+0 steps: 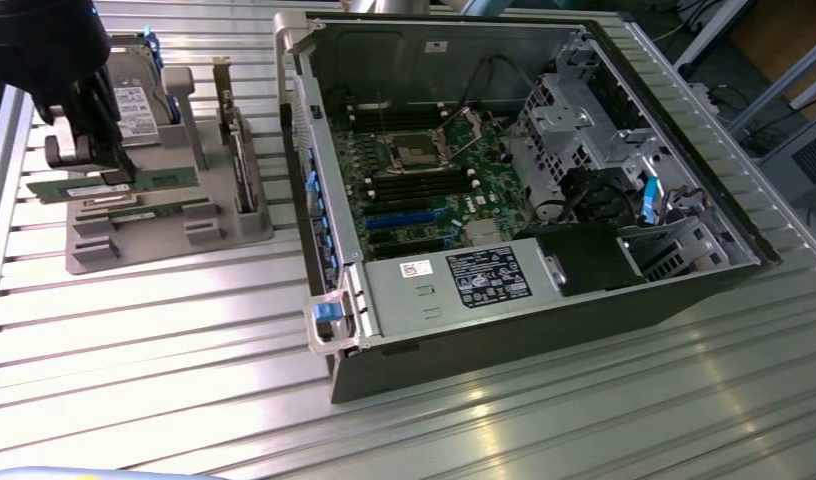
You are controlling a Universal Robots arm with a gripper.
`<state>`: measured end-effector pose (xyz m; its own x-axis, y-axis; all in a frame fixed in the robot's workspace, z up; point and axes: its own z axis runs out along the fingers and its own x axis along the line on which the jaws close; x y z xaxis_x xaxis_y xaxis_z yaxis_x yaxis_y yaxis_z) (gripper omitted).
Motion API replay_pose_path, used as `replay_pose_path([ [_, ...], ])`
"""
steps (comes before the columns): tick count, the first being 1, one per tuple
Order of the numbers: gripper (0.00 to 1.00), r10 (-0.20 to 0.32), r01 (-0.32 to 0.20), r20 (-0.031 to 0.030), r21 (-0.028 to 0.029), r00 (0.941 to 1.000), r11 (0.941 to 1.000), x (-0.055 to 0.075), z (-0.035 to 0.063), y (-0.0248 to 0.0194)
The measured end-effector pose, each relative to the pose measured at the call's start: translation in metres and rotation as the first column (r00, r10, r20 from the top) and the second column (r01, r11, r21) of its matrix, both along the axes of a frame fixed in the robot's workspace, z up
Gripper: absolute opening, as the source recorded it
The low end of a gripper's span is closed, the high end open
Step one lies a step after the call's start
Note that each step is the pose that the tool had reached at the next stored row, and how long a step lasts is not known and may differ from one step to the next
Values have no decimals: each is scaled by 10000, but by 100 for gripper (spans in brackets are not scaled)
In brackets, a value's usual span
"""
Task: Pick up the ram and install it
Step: 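Pick up the ram and move it above insertion slot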
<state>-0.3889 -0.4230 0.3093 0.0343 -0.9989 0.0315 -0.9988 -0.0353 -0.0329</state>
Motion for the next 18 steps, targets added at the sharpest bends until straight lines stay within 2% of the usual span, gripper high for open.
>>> replay_pose_path([
  [18,12,0,0,0,0,10000,10000,0,153,0],
])
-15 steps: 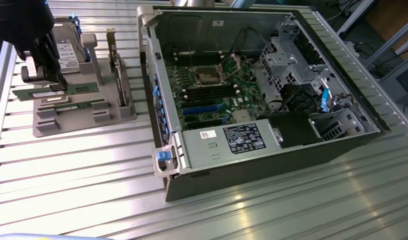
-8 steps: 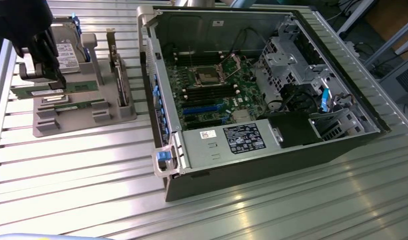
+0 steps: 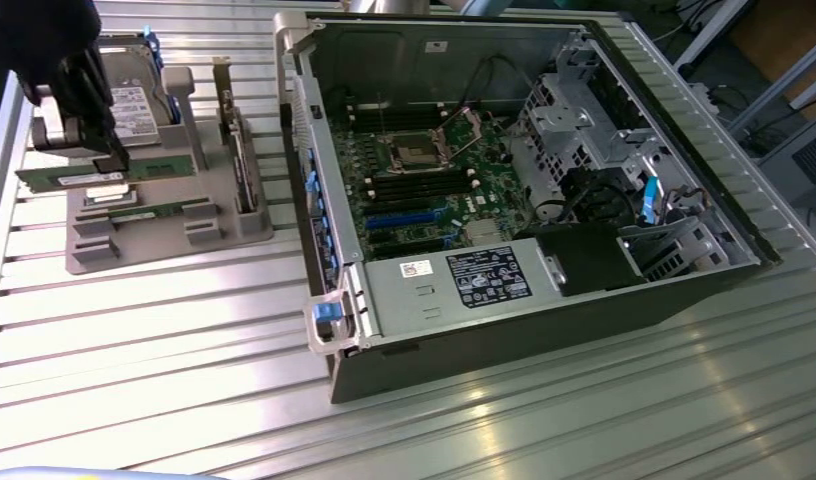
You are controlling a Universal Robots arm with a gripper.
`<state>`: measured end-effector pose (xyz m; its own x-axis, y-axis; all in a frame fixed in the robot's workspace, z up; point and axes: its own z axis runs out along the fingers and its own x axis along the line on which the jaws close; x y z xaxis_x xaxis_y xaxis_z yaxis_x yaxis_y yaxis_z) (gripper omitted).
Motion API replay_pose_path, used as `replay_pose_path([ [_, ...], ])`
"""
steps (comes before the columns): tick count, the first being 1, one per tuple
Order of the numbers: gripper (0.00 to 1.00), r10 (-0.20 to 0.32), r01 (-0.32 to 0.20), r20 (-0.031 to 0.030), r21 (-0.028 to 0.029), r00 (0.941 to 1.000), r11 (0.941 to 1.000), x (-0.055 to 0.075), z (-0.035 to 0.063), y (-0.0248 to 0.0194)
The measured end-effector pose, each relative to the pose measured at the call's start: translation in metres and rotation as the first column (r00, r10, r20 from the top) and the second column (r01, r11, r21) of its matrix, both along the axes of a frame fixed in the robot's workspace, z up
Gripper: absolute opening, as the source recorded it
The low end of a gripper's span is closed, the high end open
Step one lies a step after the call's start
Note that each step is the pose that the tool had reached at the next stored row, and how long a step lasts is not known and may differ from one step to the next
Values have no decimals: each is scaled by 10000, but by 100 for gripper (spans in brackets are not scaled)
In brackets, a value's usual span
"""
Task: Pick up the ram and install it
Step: 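Pick up the ram and move it above insertion slot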
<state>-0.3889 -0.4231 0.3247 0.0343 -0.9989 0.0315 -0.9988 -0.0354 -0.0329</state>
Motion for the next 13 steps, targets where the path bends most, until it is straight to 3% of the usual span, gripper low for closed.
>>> replay_pose_path([
  [1,12,0,0,1,0,10000,10000,0,173,0],
  [13,12,0,0,0,0,10000,10000,0,286,0],
])
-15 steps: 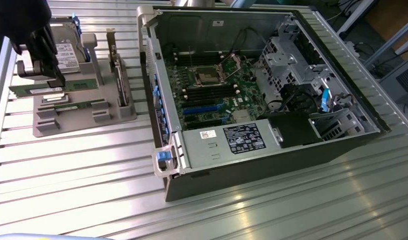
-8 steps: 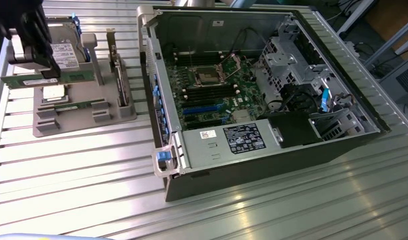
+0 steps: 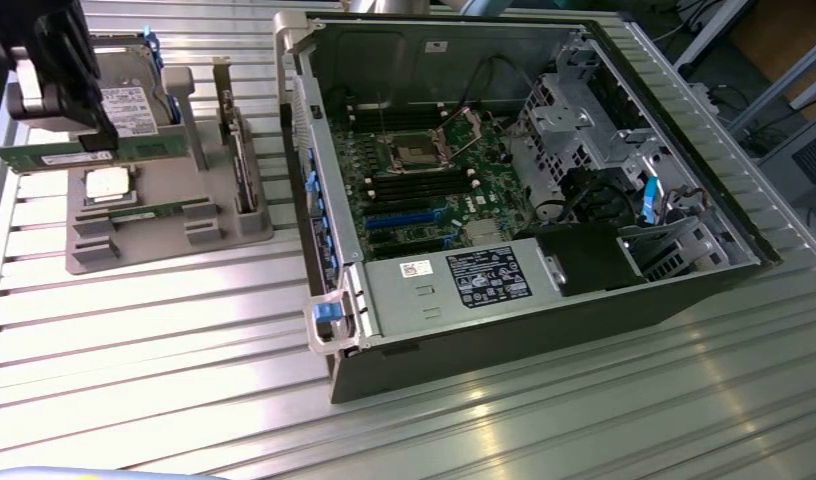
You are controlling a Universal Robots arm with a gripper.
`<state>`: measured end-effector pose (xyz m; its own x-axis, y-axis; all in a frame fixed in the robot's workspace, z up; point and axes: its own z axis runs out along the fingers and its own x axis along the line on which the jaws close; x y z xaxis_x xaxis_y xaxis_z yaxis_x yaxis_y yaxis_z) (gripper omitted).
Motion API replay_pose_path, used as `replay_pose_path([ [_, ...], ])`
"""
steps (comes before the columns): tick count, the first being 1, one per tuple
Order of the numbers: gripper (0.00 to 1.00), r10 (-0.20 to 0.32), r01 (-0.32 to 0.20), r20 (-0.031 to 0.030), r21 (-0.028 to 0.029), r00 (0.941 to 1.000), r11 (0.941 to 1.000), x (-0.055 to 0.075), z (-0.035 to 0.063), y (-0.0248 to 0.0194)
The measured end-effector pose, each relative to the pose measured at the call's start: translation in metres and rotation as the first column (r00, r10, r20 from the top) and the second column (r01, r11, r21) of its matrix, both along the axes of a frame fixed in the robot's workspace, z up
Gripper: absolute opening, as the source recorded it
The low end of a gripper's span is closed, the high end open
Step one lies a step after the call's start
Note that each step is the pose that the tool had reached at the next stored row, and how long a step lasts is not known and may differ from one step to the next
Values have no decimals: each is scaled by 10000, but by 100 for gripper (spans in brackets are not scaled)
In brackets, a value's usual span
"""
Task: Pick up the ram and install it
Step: 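Pick up the ram and move it above insertion slot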
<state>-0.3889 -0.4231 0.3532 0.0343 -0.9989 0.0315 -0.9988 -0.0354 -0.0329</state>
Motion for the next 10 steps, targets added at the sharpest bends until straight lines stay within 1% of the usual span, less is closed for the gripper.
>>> replay_pose_path([
  [4,12,0,0,0,0,10000,10000,0,39,0],
  [10,12,0,0,1,0,10000,10000,0,129,0],
])
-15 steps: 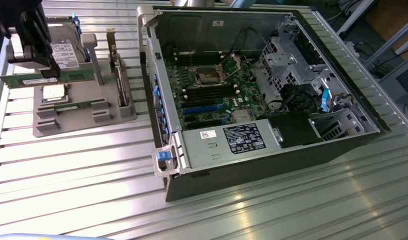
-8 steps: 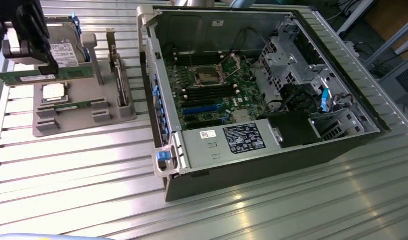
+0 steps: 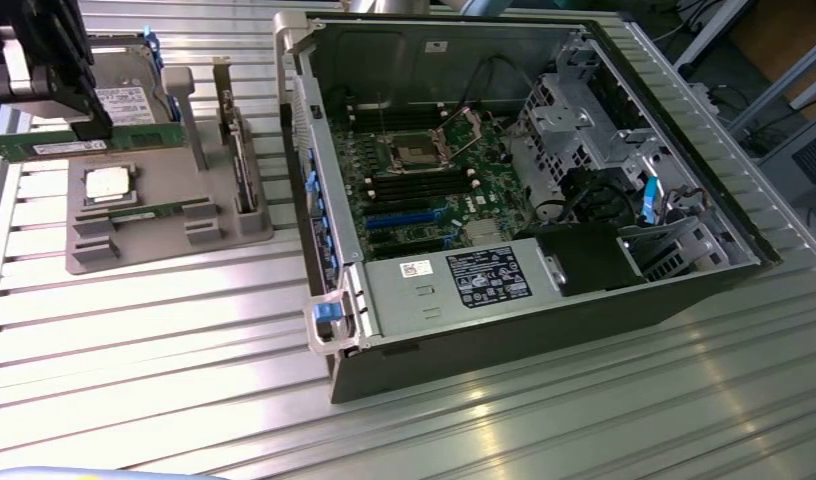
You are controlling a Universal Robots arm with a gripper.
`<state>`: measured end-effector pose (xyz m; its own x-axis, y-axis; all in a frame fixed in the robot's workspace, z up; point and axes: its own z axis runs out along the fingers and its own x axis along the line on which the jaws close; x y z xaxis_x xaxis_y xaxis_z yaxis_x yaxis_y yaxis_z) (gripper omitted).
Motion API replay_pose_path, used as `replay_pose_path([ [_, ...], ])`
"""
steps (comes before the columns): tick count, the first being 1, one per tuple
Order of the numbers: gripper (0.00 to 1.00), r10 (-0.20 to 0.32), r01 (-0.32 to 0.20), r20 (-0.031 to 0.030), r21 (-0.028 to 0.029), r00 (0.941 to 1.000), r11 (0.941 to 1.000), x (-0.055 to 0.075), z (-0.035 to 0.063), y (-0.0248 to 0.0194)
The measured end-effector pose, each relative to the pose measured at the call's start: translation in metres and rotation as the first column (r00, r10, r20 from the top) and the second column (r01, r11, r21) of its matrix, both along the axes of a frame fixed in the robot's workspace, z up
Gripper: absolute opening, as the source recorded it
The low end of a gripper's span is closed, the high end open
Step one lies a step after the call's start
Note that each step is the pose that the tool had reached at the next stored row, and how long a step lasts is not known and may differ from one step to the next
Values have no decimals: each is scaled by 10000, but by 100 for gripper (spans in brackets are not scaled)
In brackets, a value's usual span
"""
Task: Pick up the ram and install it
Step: 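Pick up the ram and move it above insertion slot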
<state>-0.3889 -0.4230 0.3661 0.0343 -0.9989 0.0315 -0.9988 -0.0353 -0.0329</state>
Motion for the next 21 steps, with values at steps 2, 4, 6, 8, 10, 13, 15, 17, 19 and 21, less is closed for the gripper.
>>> replay_pose_path([
  [2,12,0,0,-1,-1,10000,10000,0,19,0],
  [4,12,0,0,0,0,10000,10000,0,35,0],
  [6,12,0,0,-1,-1,10000,10000,0,71,0],
  [8,12,0,0,-1,-1,10000,10000,0,90,0],
  [10,12,0,0,-1,-1,10000,10000,0,113,0],
  [13,12,0,0,0,0,10000,10000,0,152,0],
  [15,12,0,0,-1,-1,10000,10000,0,180,0],
  [17,12,0,0,-1,-1,10000,10000,0,217,0],
  [19,12,0,0,0,0,10000,10000,0,241,0],
  [21,12,0,0,1,0,10000,10000,0,276,0],
])
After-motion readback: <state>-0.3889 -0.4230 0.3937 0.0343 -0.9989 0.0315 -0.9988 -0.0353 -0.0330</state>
